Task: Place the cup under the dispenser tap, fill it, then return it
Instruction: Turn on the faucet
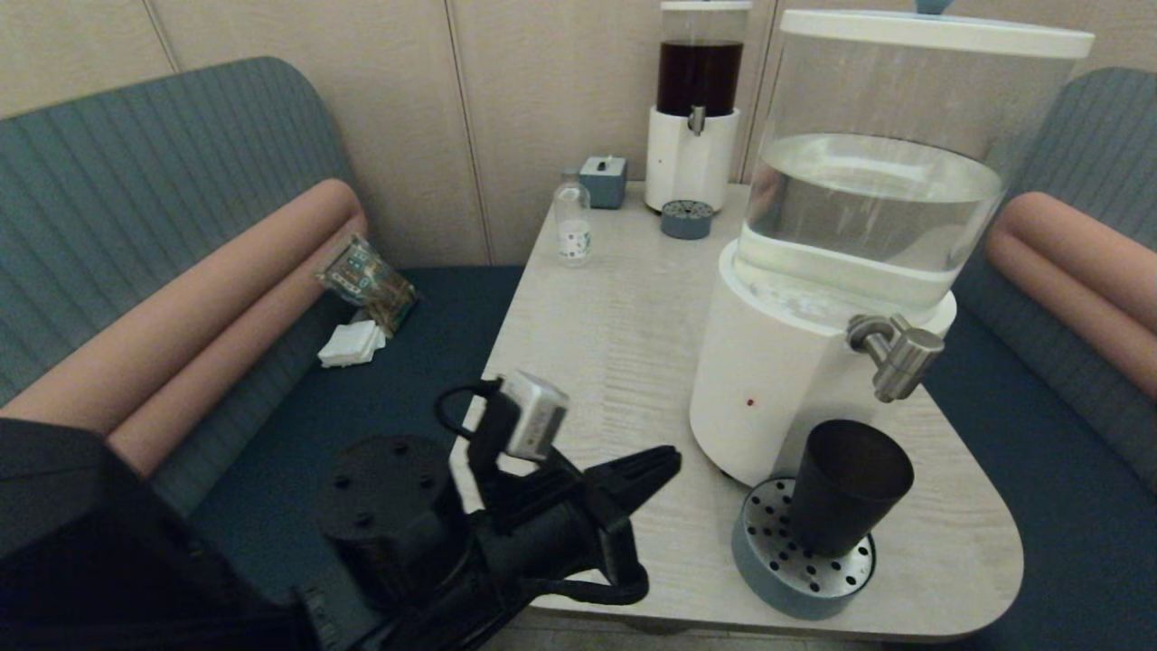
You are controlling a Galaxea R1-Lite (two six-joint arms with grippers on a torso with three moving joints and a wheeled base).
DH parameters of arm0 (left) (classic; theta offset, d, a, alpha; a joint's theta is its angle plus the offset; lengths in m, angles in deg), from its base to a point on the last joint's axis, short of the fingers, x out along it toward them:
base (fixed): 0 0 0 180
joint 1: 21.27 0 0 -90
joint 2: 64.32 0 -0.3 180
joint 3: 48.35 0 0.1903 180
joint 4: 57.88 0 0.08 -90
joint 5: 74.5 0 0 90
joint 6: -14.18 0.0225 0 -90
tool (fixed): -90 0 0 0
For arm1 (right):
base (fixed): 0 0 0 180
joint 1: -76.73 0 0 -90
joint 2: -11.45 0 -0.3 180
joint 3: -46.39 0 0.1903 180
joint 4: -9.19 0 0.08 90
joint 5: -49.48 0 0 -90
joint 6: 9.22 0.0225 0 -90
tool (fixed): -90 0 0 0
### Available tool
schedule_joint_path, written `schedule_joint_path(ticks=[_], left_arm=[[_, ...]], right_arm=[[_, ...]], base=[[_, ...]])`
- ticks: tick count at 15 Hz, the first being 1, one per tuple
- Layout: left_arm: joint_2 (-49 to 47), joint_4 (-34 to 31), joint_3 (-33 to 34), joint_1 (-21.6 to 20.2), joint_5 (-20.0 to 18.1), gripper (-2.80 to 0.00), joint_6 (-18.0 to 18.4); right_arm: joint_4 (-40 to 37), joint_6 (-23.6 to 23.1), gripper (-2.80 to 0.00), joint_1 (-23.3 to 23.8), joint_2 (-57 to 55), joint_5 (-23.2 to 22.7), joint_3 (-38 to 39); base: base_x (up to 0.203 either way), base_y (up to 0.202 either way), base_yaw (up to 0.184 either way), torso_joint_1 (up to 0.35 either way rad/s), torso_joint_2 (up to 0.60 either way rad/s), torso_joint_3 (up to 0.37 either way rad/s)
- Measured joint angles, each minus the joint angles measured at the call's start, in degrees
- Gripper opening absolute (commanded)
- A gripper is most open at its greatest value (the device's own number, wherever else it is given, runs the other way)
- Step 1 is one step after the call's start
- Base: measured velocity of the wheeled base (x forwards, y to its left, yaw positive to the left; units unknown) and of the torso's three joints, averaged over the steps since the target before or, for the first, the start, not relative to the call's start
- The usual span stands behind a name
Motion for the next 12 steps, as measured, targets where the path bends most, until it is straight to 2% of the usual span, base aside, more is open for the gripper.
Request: schedule_joint_path(ticks=[1,2,4,6,9,10,12], left_arm=[[4.6,0.0,2.9,-1.3,3.9,-2.8,-1.4],[9.0,0.0,5.5,-4.3,7.4,-2.8,-2.5],[17.1,0.0,8.9,-14.1,10.8,-2.8,-3.5],[25.3,0.0,11.0,-25.9,9.9,-2.8,-3.2],[38.1,-0.5,12.9,-40.4,6.0,-2.8,-2.1],[42.7,-1.8,13.2,-43.5,4.6,-2.8,-1.3],[52.3,-7.3,13.6,-46.9,3.1,-2.8,0.1]], right_arm=[[0.0,0.0,-2.8,0.0,0.0,0.0,0.0],[0.0,0.0,-2.8,0.0,0.0,0.0,0.0],[0.0,0.0,-2.8,0.0,0.0,0.0,0.0],[0.0,0.0,-2.8,0.0,0.0,0.0,0.0],[0.0,0.0,-2.8,0.0,0.0,0.0,0.0],[0.0,0.0,-2.8,0.0,0.0,0.0,0.0],[0.0,0.0,-2.8,0.0,0.0,0.0,0.0]], base=[[0.0,0.0,0.0,0.0,0.0,0.0],[0.0,0.0,0.0,0.0,0.0,0.0],[0.0,0.0,0.0,0.0,0.0,0.0],[0.0,0.0,0.0,0.0,0.0,0.0],[0.0,0.0,0.0,0.0,0.0,0.0],[0.0,0.0,0.0,0.0,0.0,0.0],[0.0,0.0,0.0,0.0,0.0,0.0]])
